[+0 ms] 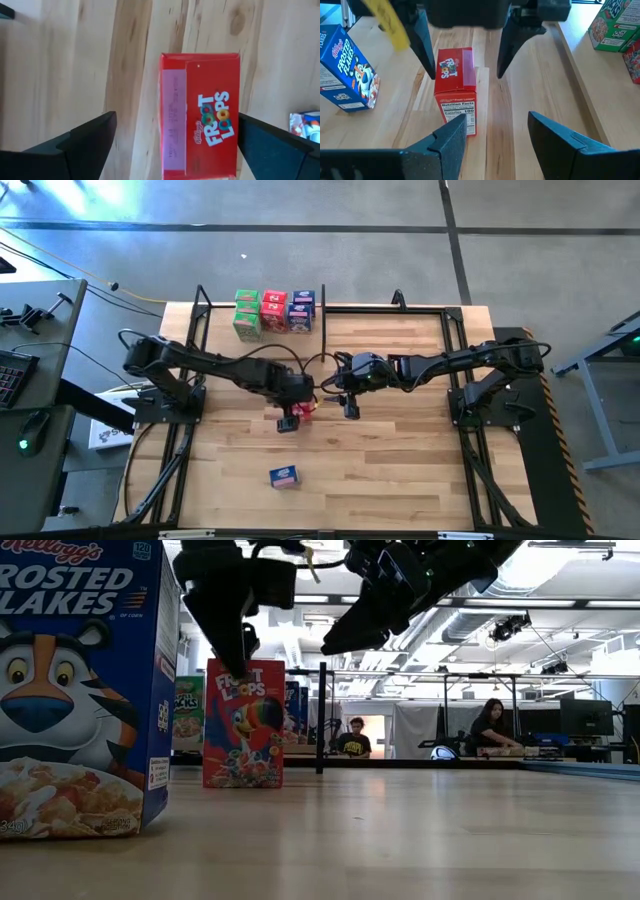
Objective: Stack cereal on shelf
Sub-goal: Put the red cereal box on the shelf aligned with the red cereal box, then put the blue cereal box on the shelf aligned with the blue cereal box
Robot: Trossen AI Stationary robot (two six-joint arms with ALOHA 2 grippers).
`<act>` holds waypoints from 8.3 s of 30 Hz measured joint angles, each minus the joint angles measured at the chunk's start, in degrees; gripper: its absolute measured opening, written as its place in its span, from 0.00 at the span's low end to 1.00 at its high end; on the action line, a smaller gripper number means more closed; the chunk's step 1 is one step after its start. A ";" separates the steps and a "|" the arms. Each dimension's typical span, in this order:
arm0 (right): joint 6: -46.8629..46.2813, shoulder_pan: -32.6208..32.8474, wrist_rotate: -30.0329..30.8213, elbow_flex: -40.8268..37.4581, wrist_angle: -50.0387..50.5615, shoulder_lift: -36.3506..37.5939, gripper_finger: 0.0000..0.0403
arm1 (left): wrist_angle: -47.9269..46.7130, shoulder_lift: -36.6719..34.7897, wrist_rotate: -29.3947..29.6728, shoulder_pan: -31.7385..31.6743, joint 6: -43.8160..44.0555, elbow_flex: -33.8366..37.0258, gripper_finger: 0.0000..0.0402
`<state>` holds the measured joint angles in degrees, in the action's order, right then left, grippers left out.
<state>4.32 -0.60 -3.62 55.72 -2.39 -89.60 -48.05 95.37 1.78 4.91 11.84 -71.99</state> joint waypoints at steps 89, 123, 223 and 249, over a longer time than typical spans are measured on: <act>0.20 0.00 -0.01 0.00 0.04 0.00 0.50 | -5.88 -13.43 17.82 -35.82 -48.77 0.00 0.61; 3.26 -0.15 4.70 0.02 1.33 -0.02 0.03 | 41.44 -20.17 11.10 -29.68 -19.59 32.16 0.00; -13.66 21.09 1.30 33.51 7.30 -30.21 0.73 | 77.83 -33.54 28.89 8.39 -3.03 61.20 0.00; -6.84 20.76 -3.30 33.44 2.71 -31.13 0.51 | 78.40 -33.35 28.86 8.41 -3.41 61.24 0.00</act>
<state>-2.52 20.16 -6.92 89.17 0.32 -120.73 30.35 62.02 30.64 13.32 8.44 -10.74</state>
